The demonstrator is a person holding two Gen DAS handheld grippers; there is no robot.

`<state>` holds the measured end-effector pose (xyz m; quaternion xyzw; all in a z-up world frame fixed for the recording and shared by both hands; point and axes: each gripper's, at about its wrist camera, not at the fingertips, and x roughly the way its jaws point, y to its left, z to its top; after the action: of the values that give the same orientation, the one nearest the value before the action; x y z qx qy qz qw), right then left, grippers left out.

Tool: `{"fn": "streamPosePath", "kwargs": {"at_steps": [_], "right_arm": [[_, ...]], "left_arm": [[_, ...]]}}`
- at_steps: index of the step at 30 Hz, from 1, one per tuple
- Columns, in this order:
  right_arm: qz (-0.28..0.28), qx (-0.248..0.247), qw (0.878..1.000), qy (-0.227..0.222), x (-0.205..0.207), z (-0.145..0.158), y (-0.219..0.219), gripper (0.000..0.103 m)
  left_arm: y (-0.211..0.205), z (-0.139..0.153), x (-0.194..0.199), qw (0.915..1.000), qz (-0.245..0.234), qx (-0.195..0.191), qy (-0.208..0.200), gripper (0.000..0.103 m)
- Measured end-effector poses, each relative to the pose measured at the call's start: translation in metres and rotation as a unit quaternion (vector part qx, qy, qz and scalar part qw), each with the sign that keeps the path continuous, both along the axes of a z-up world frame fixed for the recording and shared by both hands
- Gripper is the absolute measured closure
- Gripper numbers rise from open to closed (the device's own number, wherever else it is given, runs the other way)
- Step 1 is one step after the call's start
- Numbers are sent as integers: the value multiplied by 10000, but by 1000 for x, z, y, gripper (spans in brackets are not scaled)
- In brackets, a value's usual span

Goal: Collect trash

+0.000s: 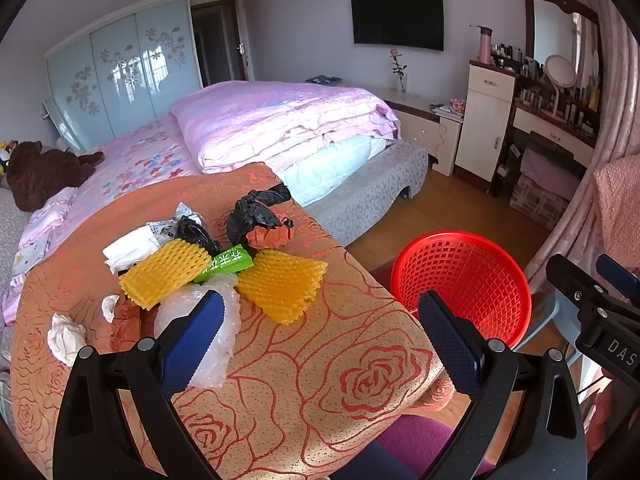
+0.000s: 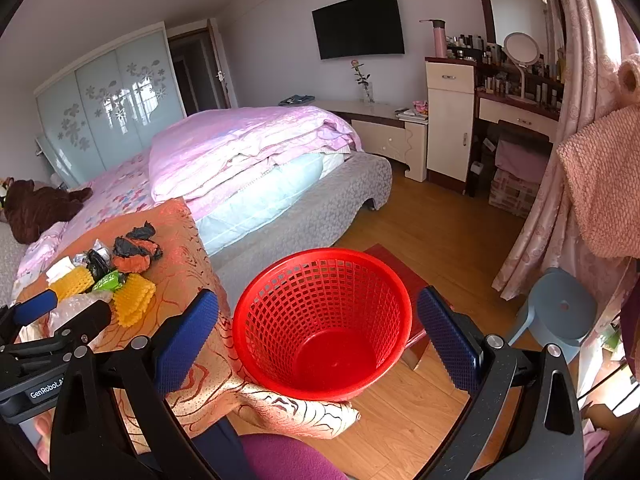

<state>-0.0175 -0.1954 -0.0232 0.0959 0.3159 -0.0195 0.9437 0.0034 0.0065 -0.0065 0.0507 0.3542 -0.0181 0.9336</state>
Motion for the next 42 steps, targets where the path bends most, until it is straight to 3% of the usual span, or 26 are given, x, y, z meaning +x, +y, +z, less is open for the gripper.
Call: {"fn": "streamPosePath", "kwargs": {"at_steps": [42], "right_arm": [[52,-2,10000,-36,-1,1,6,7]], "left_arm": [[-5,-5,-3,10000,14,-34,23,9]]}}
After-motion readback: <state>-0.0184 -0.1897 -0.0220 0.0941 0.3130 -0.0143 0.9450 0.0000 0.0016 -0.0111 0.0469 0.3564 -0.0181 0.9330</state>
